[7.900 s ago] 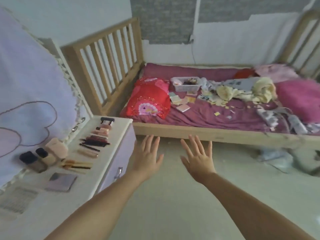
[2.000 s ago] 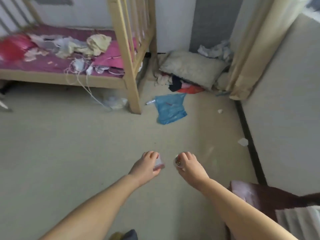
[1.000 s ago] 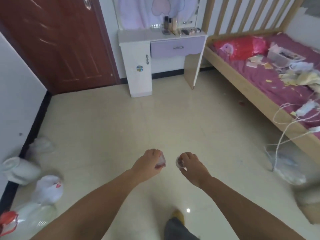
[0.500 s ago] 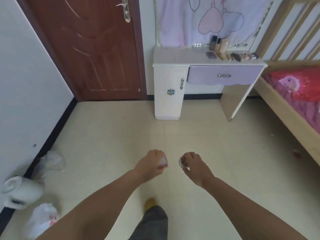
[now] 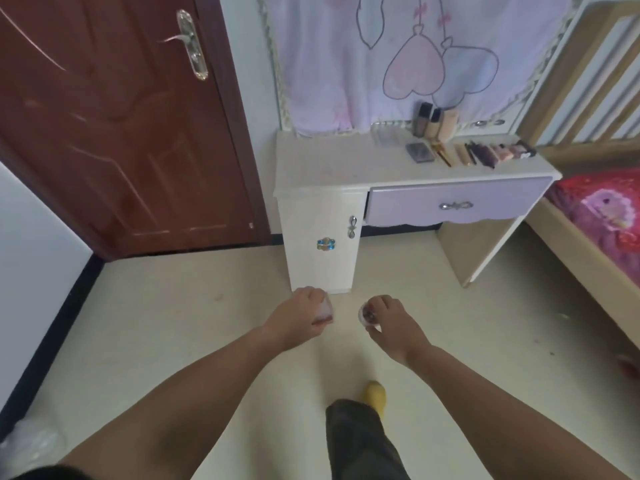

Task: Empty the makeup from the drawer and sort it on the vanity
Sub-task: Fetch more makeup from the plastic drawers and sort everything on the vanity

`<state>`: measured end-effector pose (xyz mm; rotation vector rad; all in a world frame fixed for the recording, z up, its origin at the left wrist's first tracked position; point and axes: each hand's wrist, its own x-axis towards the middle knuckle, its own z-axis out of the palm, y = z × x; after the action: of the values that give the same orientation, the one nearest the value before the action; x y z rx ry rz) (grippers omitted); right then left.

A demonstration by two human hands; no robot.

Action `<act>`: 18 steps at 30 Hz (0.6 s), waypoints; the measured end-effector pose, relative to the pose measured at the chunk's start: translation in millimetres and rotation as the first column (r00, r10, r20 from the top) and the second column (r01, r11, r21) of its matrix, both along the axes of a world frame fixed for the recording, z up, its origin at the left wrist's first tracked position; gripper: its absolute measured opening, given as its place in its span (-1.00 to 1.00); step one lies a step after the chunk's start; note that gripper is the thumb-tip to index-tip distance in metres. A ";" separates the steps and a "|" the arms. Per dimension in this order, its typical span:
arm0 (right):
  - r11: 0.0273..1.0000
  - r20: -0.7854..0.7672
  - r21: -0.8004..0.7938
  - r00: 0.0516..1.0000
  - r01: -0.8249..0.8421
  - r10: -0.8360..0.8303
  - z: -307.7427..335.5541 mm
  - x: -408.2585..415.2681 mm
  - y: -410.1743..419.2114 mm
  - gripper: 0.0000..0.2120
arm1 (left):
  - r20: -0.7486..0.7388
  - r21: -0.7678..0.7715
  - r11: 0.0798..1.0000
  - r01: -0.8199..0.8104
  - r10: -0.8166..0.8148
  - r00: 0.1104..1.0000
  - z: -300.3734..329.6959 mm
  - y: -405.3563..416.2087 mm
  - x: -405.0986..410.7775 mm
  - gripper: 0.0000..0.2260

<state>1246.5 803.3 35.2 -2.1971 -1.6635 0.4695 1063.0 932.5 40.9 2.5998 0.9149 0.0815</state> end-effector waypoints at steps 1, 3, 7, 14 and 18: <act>1.000 0.003 0.006 1.000 -0.004 0.004 -0.8 21.0 22.6 -0.75 | 0.012 0.015 1.000 -0.002 0.002 1.000 -0.8 21.9 20.8 -0.61; 1.000 0.014 0.002 1.000 -0.016 0.016 -0.3 63.5 64.7 -0.74 | 0.036 0.036 0.999 -0.022 0.021 0.999 -1.7 63.2 61.5 -0.62; 0.998 0.042 -0.026 0.997 -0.058 0.059 7.3 143.7 142.3 -0.74 | 0.065 0.022 0.997 -0.069 0.067 0.996 4.6 134.0 134.3 -0.57; 0.995 0.030 -0.052 0.996 -0.086 0.088 3.6 232.4 265.3 -0.77 | 0.051 -0.038 0.994 -0.105 0.107 0.993 1.5 247.6 214.9 -0.59; 0.996 0.014 -0.038 0.996 -0.085 0.086 -7.1 272.2 341.8 -0.78 | 0.036 -0.056 0.995 -0.083 0.085 0.996 -7.2 323.3 257.0 -0.62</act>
<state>1518.7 1145.1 28.1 -2.1677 -1.7763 0.5112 1320.0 1255.8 33.7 2.5007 0.9989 0.1271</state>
